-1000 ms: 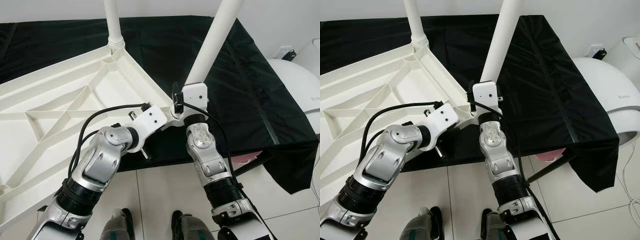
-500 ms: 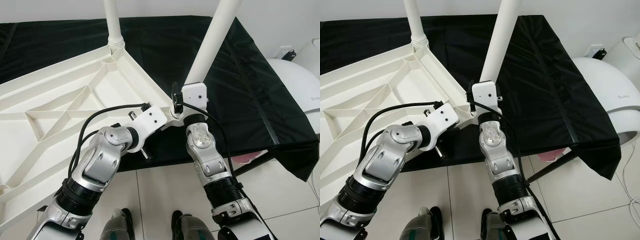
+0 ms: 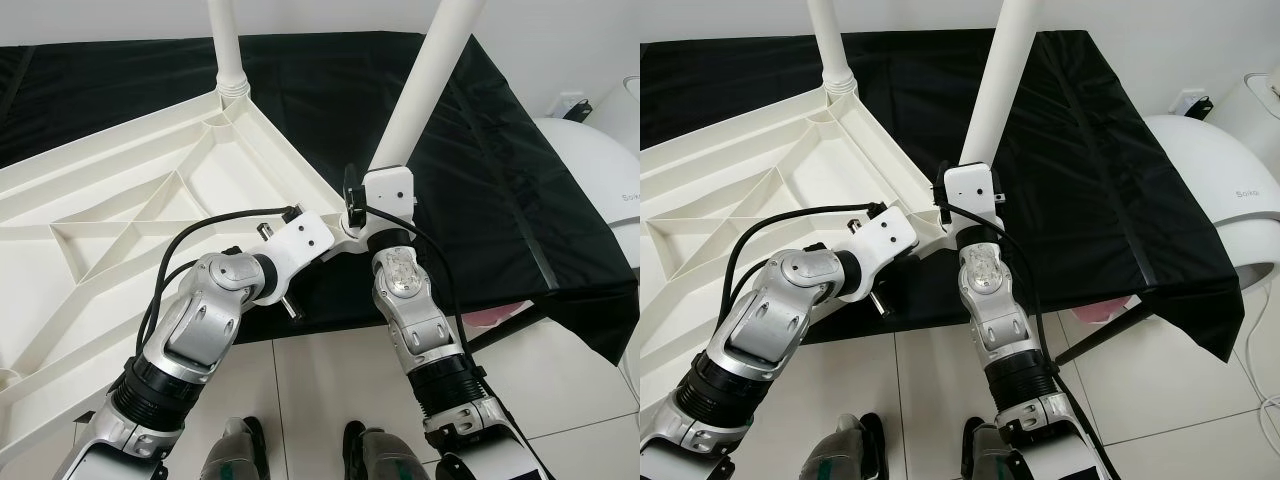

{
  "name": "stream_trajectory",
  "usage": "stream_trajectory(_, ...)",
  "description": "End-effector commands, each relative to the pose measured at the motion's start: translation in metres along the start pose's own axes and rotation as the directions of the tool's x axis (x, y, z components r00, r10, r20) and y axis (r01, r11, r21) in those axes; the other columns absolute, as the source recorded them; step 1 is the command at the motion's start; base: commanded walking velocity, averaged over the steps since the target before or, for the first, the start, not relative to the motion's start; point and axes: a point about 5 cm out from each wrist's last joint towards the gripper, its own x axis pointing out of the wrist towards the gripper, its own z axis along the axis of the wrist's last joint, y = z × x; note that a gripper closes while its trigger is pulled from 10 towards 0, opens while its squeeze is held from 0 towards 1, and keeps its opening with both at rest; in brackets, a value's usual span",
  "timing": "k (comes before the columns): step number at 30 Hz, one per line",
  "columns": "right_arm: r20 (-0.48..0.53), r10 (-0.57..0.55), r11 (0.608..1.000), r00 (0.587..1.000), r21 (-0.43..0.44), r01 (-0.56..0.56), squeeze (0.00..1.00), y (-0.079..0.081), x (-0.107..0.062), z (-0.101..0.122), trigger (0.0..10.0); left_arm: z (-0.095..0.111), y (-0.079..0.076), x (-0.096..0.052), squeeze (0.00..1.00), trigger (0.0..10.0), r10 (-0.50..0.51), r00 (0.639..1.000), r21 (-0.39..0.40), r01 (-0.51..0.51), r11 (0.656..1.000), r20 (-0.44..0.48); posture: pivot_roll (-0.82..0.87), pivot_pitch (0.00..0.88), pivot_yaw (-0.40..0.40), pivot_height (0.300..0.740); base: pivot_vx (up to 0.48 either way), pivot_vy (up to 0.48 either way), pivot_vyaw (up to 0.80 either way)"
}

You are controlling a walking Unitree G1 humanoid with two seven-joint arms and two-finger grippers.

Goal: Building children table

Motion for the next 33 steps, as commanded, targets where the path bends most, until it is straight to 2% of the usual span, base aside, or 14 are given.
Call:
stream_trajectory(1, -0.092, -0.047, 0.998, 0.995, -0.040, 0.043, 0.00, -0.012, -0.006, -0.021, 10.0, 0.012, 0.003, -0.004, 0.00, 10.0, 0.053, 0.997, 0.030, -0.054, 0.998, 0.048, -0.08, 0.196, -0.048, 0.740, 0.000, 0.000, 0.00)
stream_trajectory(3, -0.092, -0.046, 0.998, 0.995, -0.040, 0.042, 0.00, -0.012, -0.006, -0.021, 10.0, 0.012, 0.003, -0.004, 0.00, 10.0, 0.053, 0.997, 0.030, -0.054, 0.998, 0.048, -0.08, 0.196, -0.048, 0.740, 0.000, 0.000, 0.00)
stream_trajectory(4, -0.090, -0.044, 0.998, 0.995, -0.040, 0.041, 0.00, -0.012, -0.006, -0.021, 3.4, 0.012, 0.003, -0.004, 0.00, 10.0, 0.053, 0.997, 0.029, -0.054, 0.998, 0.047, -0.08, 0.197, -0.048, 0.740, 0.000, 0.000, 0.00)
stream_trajectory(5, -0.090, -0.043, 0.998, 0.995, -0.040, 0.039, 0.00, -0.011, -0.007, -0.021, 0.7, 0.012, 0.003, -0.004, 0.00, 10.0, 0.053, 0.998, 0.029, -0.054, 0.998, 0.047, -0.08, 0.199, -0.047, 0.740, 0.000, 0.000, 0.00)
stream_trajectory(6, -0.090, -0.043, 0.998, 0.995, -0.040, 0.039, 0.00, -0.011, -0.007, -0.021, 0.7, 0.012, 0.003, -0.004, 0.00, 10.0, 0.053, 0.998, 0.029, -0.054, 0.998, 0.047, -0.08, 0.199, -0.047, 0.740, 0.000, 0.000, 0.00)
stream_trajectory(7, -0.091, -0.043, 0.998, 0.995, -0.040, 0.040, 0.00, -0.011, -0.007, -0.021, 9.2, 0.012, 0.003, -0.004, 0.00, 10.0, 0.052, 0.998, 0.029, -0.054, 0.998, 0.047, -0.08, 0.199, -0.047, 0.740, 0.000, 0.000, 0.00)
stream_trajectory(8, -0.091, -0.043, 0.998, 0.995, -0.040, 0.039, 0.00, -0.011, -0.007, -0.021, 10.0, 0.012, 0.003, -0.004, 0.00, 10.0, 0.052, 0.998, 0.028, -0.053, 0.998, 0.047, -0.08, 0.199, -0.047, 0.740, 0.000, 0.000, 0.00)
stream_trajectory(20, -0.099, -0.045, 0.998, 0.994, -0.040, 0.042, 0.00, -0.012, -0.009, -0.022, 10.0, 0.012, 0.003, -0.004, 0.00, 10.0, 0.050, 0.998, 0.028, -0.051, 0.998, 0.046, -0.08, 0.204, -0.044, 0.740, 0.000, 0.000, 0.00)
stream_trajectory(33, -0.150, -0.055, 0.998, 0.987, -0.022, 0.053, 0.00, -0.016, -0.019, -0.031, 10.0, 0.011, 0.003, -0.004, 0.00, 10.0, 0.049, 0.998, 0.030, -0.050, 0.998, 0.044, -0.08, 0.212, -0.037, 0.740, 0.000, 0.000, 0.00)
